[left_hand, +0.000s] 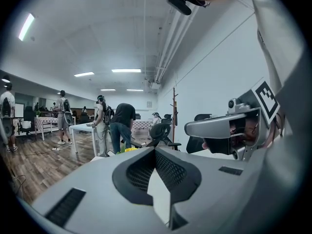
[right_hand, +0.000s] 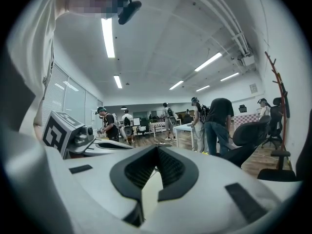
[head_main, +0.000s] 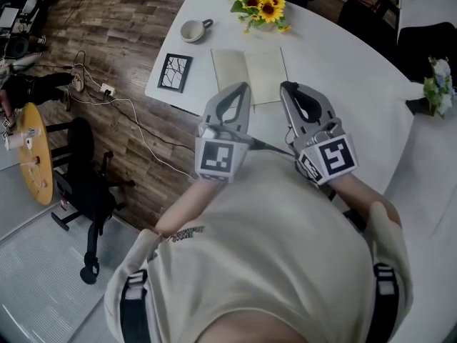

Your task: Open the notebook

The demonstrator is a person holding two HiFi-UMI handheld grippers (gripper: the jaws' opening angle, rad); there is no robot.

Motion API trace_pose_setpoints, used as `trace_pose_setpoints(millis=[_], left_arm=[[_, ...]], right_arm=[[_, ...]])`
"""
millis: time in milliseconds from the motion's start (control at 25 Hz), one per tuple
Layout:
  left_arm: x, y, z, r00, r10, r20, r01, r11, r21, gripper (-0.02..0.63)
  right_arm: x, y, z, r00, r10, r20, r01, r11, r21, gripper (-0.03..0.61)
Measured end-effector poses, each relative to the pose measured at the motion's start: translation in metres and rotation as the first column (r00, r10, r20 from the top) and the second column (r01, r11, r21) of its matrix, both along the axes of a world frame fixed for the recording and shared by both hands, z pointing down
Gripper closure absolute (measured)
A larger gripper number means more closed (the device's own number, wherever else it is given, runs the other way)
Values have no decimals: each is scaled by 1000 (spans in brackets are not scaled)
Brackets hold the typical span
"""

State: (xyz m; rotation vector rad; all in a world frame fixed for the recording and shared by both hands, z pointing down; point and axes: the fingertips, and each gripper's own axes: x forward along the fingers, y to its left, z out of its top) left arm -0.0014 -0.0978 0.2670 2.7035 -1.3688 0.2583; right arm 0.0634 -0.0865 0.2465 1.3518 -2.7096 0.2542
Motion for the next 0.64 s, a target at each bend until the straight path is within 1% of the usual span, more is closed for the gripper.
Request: trace_pose_setpoints(millis=[240, 640], left_arm=[[3, 2, 3, 1000, -1, 10, 2, 1000, -12, 612], [3, 3, 1, 1000, -5, 18, 5, 1000, -10, 612]], right_arm=[[2, -1, 0, 1000, -8, 3, 8, 1000, -6, 575], [-1, -1, -3, 1000, -25, 11, 25, 1000, -10, 576]])
